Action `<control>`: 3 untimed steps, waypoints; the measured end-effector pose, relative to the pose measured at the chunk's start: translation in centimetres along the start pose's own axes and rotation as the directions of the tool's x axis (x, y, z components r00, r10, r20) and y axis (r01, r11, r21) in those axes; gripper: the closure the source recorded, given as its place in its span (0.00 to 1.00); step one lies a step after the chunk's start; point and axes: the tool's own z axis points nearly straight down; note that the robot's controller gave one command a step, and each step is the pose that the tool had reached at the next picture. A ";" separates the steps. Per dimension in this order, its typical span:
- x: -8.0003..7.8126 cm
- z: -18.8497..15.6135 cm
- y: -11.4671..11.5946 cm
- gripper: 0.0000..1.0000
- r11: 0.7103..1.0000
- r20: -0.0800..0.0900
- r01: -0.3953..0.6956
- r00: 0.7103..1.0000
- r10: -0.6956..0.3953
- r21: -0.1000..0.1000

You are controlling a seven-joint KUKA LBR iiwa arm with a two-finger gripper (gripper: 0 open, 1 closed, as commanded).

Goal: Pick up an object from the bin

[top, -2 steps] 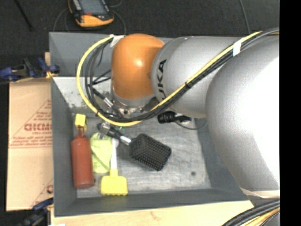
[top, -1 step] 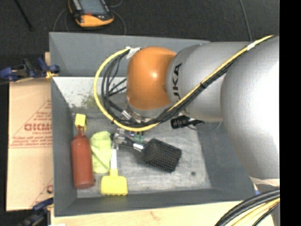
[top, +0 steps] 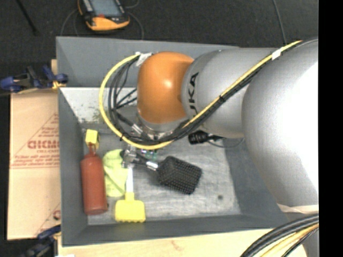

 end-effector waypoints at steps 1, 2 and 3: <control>2.0 -0.4 -1.5 1.00 0.985 -0.005 -0.170 0.985 0.170 -0.004; 2.8 -3.9 5.5 1.00 0.876 0.000 0.482 0.876 -0.482 -0.004; 2.8 -3.9 5.5 1.00 0.876 -0.001 0.482 0.876 -0.482 -0.005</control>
Offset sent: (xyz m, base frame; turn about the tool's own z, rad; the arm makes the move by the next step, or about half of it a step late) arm -0.0175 0.0593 0.0392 -0.5045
